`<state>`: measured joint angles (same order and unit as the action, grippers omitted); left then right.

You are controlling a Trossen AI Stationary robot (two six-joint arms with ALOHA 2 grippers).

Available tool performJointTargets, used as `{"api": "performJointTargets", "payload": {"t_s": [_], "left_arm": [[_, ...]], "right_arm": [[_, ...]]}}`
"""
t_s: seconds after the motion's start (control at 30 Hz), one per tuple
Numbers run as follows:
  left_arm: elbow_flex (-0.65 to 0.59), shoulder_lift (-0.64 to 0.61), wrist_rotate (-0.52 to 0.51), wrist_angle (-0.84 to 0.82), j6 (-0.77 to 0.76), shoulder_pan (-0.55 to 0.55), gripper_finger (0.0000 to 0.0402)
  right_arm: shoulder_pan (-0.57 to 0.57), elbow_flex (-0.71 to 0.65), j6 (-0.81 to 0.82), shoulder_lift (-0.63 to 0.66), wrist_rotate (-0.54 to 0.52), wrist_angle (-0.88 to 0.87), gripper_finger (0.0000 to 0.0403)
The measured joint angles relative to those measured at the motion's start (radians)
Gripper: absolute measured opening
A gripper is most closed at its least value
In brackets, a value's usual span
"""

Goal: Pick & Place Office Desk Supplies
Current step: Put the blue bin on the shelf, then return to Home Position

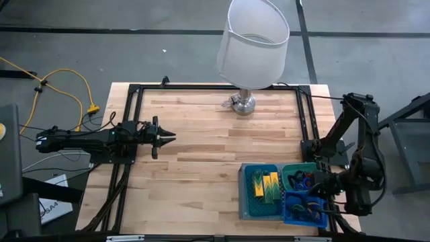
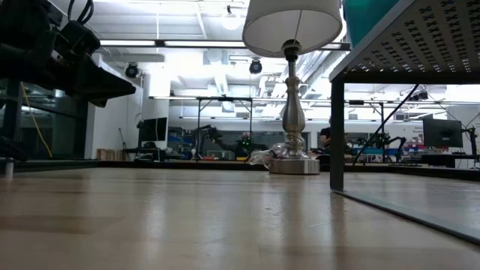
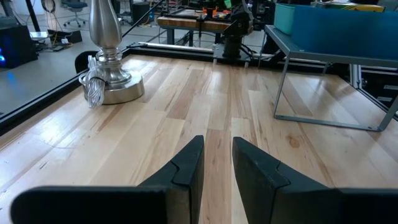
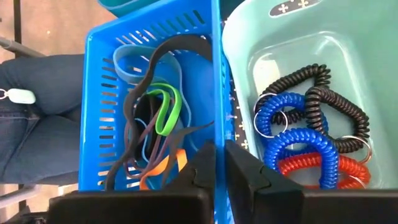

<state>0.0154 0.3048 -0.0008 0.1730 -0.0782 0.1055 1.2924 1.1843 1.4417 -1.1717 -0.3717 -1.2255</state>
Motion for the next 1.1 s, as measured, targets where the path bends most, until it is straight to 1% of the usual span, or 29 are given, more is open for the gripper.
{"api": "performJointTargets", "payload": {"t_s": [0.23, 0.4, 0.63, 0.87, 1.1], "left_arm": [[0.0, 0.0, 0.0, 0.0, 0.0, 0.0, 0.0079], [0.0, 0.0, 0.0, 0.0, 0.0, 0.0, 0.0079], [0.0, 0.0, 0.0, 0.0, 0.0, 0.0, 0.0079], [0.0, 0.0, 0.0, 0.0, 0.0, 0.0, 0.0079], [0.0, 0.0, 0.0, 0.0, 0.0, 0.0, 0.0079]], "right_arm": [[-0.006, -0.001, -0.007, 0.0, 0.004, -0.004, 0.0051], [-0.006, -0.001, -0.007, 0.0, 0.004, -0.012, 0.0067], [-0.006, -0.001, -0.015, 0.0, -0.022, -0.021, 0.007], [-0.006, -0.001, -0.024, 0.015, -0.023, -0.021, 0.0071], [-0.006, -0.001, -0.023, 0.089, -0.103, -0.027, 0.0071]]}}
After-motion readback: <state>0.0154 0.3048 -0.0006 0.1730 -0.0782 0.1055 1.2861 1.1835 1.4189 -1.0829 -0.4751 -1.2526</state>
